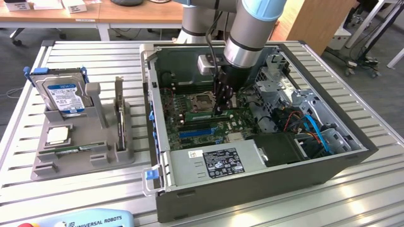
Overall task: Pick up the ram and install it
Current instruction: 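Insert the ram into the slot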
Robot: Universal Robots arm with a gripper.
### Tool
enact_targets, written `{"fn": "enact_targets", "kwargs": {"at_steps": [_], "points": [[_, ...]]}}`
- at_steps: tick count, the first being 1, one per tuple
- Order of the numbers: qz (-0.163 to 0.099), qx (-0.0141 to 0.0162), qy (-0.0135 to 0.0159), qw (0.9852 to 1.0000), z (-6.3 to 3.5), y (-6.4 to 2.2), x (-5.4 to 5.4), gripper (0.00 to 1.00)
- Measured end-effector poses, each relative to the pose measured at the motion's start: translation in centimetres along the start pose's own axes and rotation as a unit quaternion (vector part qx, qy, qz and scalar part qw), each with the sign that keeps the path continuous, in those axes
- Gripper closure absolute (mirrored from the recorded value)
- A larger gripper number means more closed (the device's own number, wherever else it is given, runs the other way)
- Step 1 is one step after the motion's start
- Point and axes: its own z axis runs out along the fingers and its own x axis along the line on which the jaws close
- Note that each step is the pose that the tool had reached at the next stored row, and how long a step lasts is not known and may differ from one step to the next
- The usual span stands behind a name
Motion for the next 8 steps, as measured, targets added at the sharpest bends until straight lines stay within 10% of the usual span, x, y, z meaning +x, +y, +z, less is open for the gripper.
{"fn": "enact_targets", "kwargs": {"at_steps": [8], "points": [[0.000,-0.0012,0.0004,1.0000,-0.20,0.01,0.01,0.89]]}}
